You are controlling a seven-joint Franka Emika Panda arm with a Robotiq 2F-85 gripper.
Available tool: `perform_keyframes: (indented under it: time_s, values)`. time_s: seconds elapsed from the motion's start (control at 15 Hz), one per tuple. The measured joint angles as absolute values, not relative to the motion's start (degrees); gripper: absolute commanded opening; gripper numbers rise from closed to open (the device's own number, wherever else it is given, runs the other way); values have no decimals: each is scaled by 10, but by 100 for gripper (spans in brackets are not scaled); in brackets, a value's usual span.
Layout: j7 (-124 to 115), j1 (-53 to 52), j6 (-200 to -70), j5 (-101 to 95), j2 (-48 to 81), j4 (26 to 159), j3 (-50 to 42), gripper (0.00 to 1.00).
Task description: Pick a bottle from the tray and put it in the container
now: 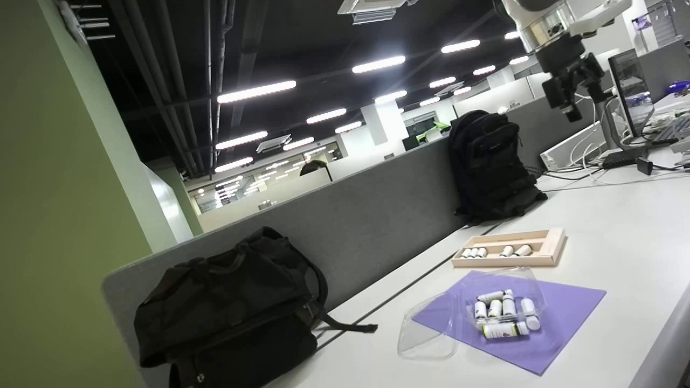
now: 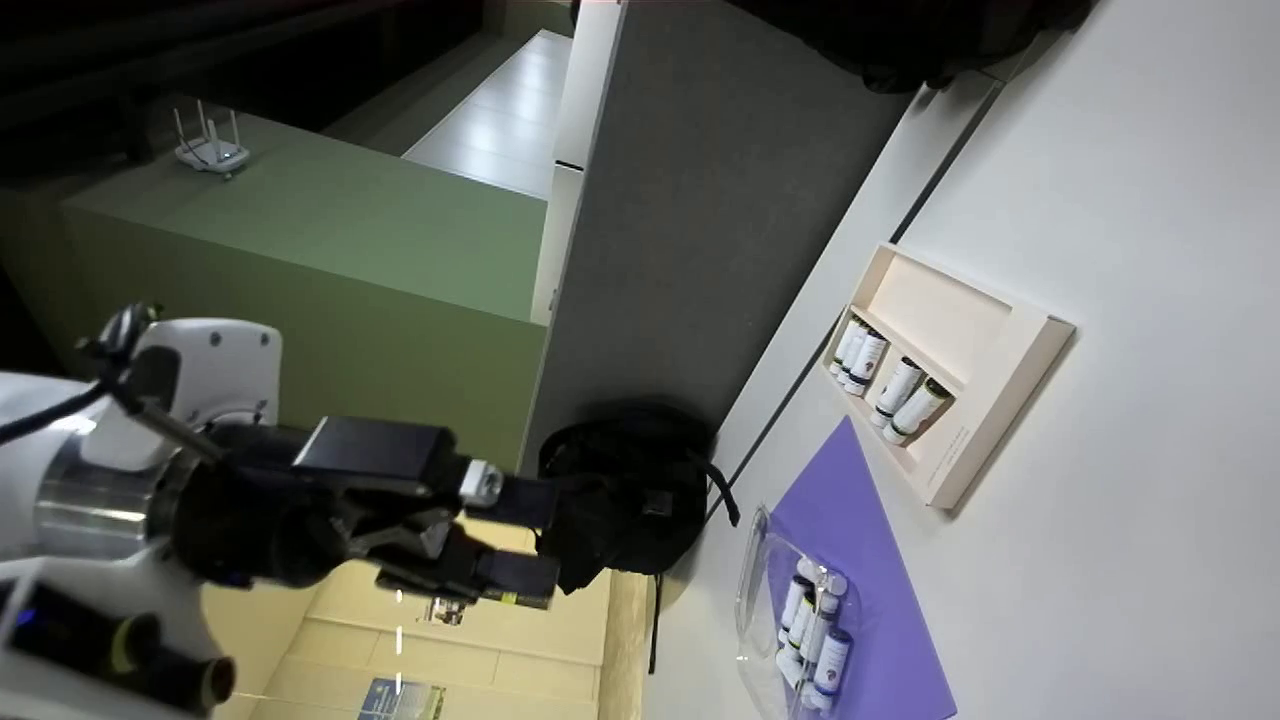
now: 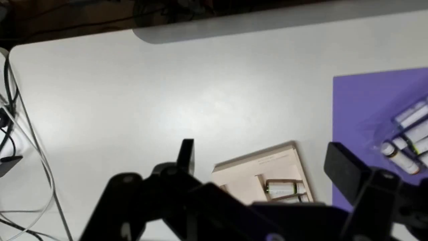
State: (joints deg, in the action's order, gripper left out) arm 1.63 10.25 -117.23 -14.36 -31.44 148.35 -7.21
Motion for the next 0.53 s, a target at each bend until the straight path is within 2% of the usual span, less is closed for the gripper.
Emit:
perform_keyframes:
  time_s: [0.27, 0.53]
  values:
    - [-97, 114, -1313, -143, -166, 1432, -64, 100]
    - [-170, 122, -1389, -108, -16, 1332, -71, 100]
